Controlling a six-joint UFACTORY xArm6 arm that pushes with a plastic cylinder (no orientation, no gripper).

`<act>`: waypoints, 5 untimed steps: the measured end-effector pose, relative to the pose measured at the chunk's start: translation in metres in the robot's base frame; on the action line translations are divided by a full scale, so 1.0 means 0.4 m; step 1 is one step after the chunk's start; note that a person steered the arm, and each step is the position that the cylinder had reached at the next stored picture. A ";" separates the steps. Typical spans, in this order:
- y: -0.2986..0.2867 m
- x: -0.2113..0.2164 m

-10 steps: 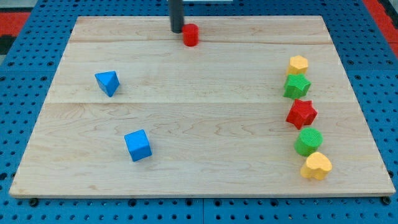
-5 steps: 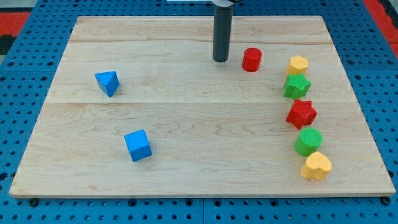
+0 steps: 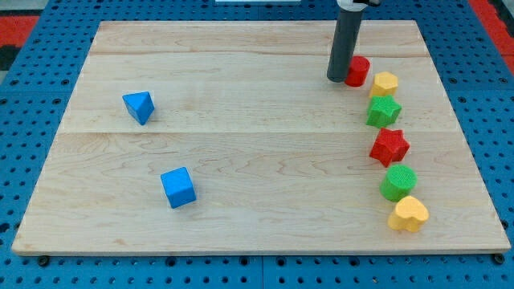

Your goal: Place the red circle on top of the yellow hexagon

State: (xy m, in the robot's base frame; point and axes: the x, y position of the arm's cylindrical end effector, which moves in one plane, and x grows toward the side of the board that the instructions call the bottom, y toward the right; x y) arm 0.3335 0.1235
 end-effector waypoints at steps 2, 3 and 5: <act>0.091 -0.011; 0.122 -0.019; 0.031 0.018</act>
State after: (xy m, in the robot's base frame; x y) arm 0.3406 0.1361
